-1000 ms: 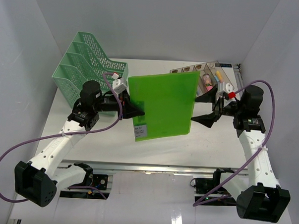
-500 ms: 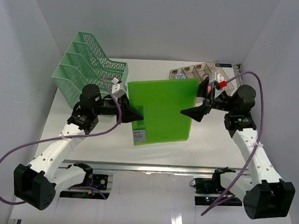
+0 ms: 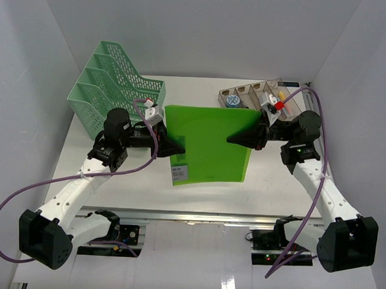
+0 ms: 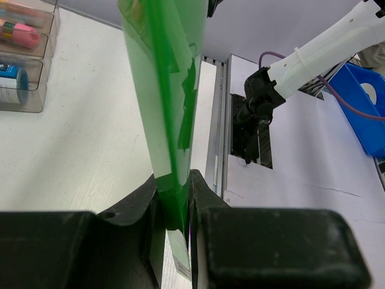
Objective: Organize the desk
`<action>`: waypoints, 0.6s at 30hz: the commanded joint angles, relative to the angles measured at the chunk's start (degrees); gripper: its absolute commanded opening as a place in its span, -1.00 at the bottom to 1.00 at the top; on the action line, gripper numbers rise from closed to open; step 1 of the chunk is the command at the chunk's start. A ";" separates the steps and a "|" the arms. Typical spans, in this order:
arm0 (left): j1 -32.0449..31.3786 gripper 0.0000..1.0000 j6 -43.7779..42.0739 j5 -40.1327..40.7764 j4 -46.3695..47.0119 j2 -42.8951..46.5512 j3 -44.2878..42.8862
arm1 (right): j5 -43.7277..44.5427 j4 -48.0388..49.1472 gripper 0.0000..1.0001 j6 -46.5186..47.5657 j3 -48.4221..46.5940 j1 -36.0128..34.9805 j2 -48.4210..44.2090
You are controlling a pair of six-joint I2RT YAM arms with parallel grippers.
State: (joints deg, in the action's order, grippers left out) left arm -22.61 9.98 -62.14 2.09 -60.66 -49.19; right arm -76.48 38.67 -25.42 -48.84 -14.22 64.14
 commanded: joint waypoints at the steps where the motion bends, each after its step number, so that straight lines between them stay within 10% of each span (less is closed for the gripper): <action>1: -0.06 -0.45 -0.58 3.90 1.52 0.88 -1.09 | -5.00 7.55 -0.85 -3.75 0.25 -1.07 0.11; 6: -0.11 0.96 -1.13 10.69 1.21 4.84 -0.29 | -4.08 7.43 -0.85 -4.34 -0.76 -1.03 0.62; 18: -0.15 0.96 -5.69 39.56 -10.32 23.26 -6.04 | 4.90 -16.20 -0.85 15.35 -13.33 -2.80 6.36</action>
State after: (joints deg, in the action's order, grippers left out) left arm -22.63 5.72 -36.77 -4.66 -43.84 -51.11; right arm -77.71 32.64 -20.53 -53.50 -15.52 68.25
